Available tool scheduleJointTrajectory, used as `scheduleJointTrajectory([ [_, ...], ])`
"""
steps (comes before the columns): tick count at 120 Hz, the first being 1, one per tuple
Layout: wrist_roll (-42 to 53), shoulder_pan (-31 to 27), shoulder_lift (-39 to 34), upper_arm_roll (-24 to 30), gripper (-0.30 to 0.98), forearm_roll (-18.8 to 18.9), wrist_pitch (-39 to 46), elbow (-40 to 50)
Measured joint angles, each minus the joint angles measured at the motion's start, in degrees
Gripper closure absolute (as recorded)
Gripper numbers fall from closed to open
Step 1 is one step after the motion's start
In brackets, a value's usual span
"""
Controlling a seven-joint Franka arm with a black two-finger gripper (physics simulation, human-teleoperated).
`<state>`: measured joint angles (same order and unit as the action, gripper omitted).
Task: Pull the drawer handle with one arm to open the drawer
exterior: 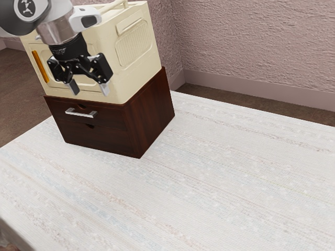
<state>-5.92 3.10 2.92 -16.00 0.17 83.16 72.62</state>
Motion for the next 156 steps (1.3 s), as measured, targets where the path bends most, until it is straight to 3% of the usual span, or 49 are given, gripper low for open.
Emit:
scheduleJointTrajectory([
  [34,-0.39,1.04,-0.21,0.03,0.03,-0.01,-0.02,-0.06],
  [51,-0.55,2.11,-8.21,0.6,0.03,0.28,0.0,-1.68],
  [68,-2.25,0.9,-8.93,2.64,0.03,0.44,-0.02,-1.43],
  [124,-33.78,0.65,-7.01,3.12,0.03,-0.37,-0.04,-0.03],
  [156,-46.07,0.56,-15.74,-1.03,0.03,-0.56,7.66,22.0],
])
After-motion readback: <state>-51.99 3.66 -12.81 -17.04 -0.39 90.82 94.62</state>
